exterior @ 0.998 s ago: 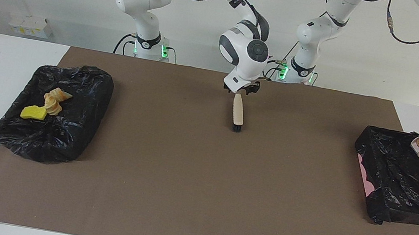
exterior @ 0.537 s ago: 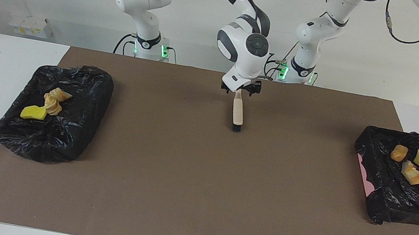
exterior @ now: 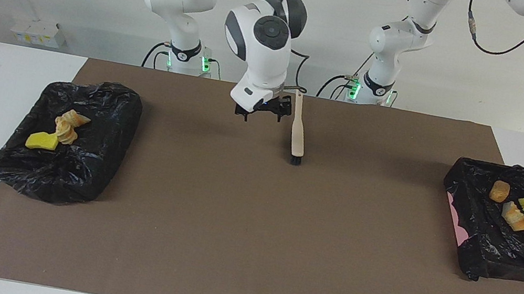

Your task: Sweep and dump trash in bin

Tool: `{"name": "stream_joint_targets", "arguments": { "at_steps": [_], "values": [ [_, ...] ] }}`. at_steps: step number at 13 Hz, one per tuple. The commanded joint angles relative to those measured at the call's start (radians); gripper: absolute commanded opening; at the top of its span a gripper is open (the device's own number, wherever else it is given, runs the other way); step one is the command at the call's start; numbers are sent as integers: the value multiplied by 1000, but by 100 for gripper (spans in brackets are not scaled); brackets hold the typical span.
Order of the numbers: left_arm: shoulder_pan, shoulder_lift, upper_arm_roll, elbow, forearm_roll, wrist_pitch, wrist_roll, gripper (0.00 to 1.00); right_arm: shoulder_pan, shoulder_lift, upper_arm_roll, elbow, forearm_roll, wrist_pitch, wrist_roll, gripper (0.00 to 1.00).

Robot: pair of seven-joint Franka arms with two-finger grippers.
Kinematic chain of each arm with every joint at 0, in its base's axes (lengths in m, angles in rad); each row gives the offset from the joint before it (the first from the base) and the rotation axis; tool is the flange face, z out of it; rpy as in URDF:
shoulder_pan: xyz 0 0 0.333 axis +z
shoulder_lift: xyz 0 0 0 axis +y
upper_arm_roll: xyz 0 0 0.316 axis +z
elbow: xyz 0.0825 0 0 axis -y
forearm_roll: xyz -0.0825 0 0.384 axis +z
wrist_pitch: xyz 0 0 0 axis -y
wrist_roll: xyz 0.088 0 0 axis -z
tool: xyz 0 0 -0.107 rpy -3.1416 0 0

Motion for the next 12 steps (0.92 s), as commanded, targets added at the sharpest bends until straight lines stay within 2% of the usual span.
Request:
{"name": "stream_joint_targets", "arguments": {
  "at_steps": [1, 3, 5, 6, 8, 9, 12],
  "values": [
    [-46, -47, 5, -30, -10, -41, -20, 0, -79, -5, 11, 59, -74, -57, -125, 100],
    [-95, -47, 5, -30, -179, -114, -78, 0, -152, -6, 11, 95, -91, -60, -173, 100],
    [-109, -52, 5, -35, -429, -183, -153, 0, -224, -14, 10, 127, -94, -83, -224, 100],
    [-113, -73, 5, -68, -560, -199, -220, 0, -258, -17, 8, 142, -105, -102, -251, 100],
    [-206, -110, 5, -149, -645, -208, -428, 0, -327, -26, 8, 174, -108, -129, -279, 100],
    [-265, -110, 3, -160, -654, -227, -522, 0, -355, -32, 8, 181, -107, -132, -287, 100],
    [-372, -89, 5, -161, -837, -248, -807, 0, -421, -57, 8, 181, -105, -149, -292, 100]
  ]
}}
